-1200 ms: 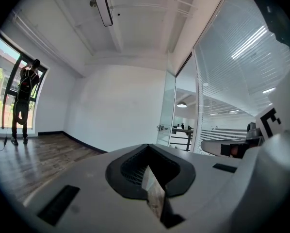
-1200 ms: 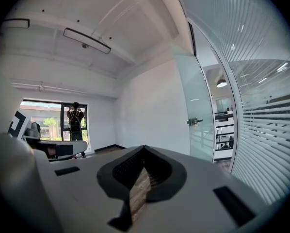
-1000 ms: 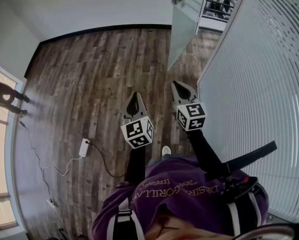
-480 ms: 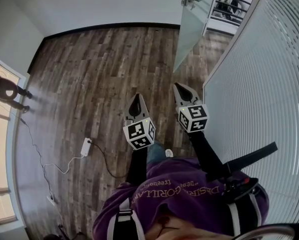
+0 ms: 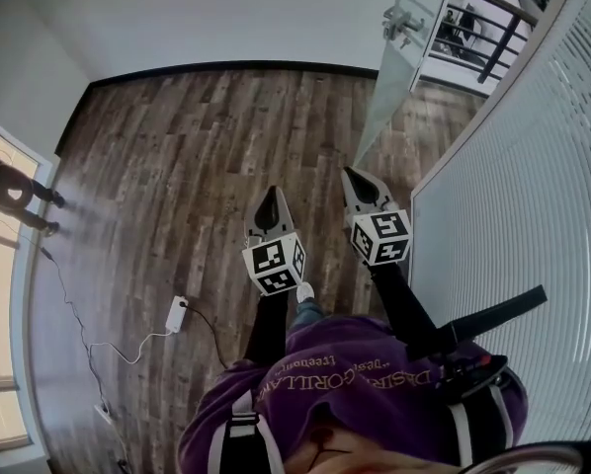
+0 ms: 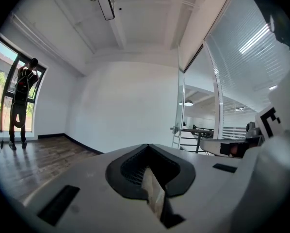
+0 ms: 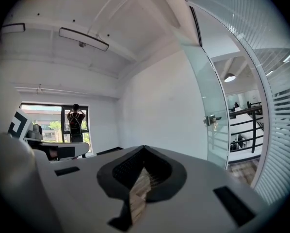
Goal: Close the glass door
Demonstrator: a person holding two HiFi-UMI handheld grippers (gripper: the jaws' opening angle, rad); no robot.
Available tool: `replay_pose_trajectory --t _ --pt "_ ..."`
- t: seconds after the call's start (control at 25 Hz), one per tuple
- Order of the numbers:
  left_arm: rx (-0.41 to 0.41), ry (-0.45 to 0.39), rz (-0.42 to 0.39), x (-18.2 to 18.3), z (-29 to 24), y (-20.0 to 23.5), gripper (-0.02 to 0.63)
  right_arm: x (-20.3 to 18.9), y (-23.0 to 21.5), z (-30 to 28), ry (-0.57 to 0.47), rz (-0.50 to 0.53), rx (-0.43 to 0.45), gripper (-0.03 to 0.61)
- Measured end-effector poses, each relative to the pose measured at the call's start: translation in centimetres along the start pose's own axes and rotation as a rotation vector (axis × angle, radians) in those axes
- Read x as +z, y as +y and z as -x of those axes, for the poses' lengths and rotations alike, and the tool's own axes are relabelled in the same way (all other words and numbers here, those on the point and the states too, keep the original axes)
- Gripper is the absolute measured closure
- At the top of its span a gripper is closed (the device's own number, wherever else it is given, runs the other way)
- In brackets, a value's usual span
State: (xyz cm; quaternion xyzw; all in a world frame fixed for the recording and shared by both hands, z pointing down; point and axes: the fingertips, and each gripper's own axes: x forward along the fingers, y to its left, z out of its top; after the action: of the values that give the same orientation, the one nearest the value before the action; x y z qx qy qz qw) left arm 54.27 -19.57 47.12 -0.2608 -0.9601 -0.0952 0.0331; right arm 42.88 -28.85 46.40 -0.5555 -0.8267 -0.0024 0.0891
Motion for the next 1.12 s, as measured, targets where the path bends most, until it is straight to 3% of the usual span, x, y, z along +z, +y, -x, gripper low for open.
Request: replay_pose_trajectory --t 0.6,0.88,1.12 --pt "-0.028 0.024 0.001 0.7 -7.6 6.0 0.612 0.2 0.4 -9.6 0.013 -0.015 -0.035 0.588" --pt "-0.016 0.05 0.01 -0.3 -10.7 6.6 0.612 -0.5 -1.8 -12.4 0.034 -0.03 -0.043 0.588" --pt "0.003 0.03 -0.011 1.6 -16.6 7.2 0.612 1.4 -4.7 -17.9 0.021 -0.026 -0.015 0.588"
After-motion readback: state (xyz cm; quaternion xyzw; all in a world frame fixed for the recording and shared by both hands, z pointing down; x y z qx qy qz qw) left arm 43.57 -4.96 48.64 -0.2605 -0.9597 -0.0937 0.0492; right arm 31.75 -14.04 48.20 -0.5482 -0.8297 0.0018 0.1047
